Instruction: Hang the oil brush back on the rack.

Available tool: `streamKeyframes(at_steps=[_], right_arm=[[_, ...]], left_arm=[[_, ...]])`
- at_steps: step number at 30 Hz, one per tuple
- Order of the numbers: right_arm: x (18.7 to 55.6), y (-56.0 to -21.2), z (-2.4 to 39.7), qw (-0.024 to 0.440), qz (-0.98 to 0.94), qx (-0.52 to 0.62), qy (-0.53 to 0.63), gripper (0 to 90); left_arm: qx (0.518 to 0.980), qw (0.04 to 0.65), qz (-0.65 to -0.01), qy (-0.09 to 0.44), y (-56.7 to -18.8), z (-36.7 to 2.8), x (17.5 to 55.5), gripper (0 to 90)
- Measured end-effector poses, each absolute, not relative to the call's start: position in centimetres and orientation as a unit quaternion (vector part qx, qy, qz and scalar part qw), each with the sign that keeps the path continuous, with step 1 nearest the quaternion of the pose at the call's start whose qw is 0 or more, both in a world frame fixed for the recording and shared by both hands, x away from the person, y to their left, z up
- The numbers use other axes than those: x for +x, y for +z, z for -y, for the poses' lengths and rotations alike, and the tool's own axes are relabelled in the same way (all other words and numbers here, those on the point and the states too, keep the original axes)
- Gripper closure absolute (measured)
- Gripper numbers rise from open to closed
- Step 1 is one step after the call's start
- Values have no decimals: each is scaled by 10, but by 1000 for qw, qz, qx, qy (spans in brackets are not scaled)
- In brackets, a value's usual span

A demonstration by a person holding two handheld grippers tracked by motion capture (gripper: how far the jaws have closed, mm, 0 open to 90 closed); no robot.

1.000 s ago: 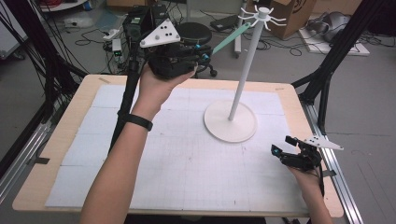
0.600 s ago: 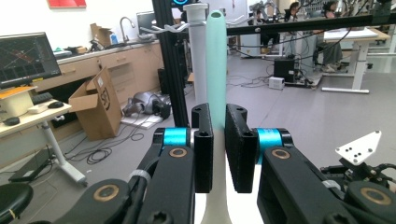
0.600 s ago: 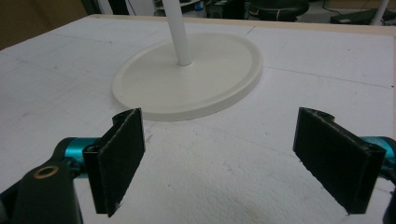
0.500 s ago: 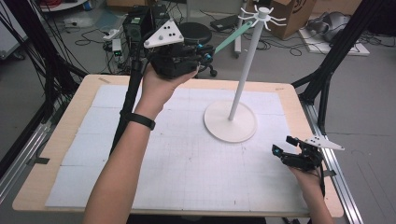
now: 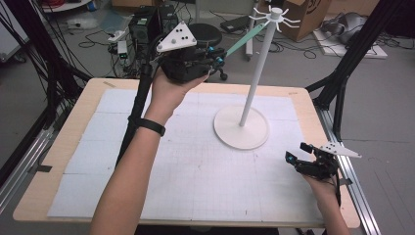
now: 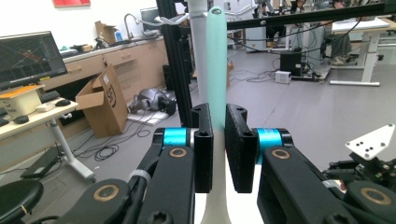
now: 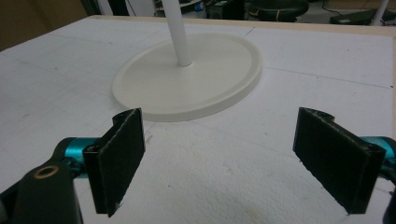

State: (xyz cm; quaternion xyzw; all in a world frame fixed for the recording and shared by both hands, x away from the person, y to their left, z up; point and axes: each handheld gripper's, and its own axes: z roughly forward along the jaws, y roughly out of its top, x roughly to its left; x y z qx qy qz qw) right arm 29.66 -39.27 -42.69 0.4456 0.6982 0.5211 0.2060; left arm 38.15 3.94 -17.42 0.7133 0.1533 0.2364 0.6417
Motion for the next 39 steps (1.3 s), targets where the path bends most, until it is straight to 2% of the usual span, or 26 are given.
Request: streamKeyframes(at_steps=[15,20,24,27,32,39], right_arm=[[297,-427,395,207,-698,446,521,154],[296,-427,395,206,-698,446,521,155],[296,-427,395,207,-699,444,522,155],[296,-427,394,205,-700,444,520,155],[297,-428,393,206,-702,442,518,155],[298,-429,390,205,-706,442,514,155]], left_arm=[[727,622,-182,229,-186,-30,402,803],[739,608,-191,218,-192,-29,404,520],[744,599,-204,214,-201,-39,399,378],[749,594,-211,204,-212,-55,392,305],[747,591,-221,211,-236,-96,376,275],[758,555,-240,245,-279,-155,349,231]])
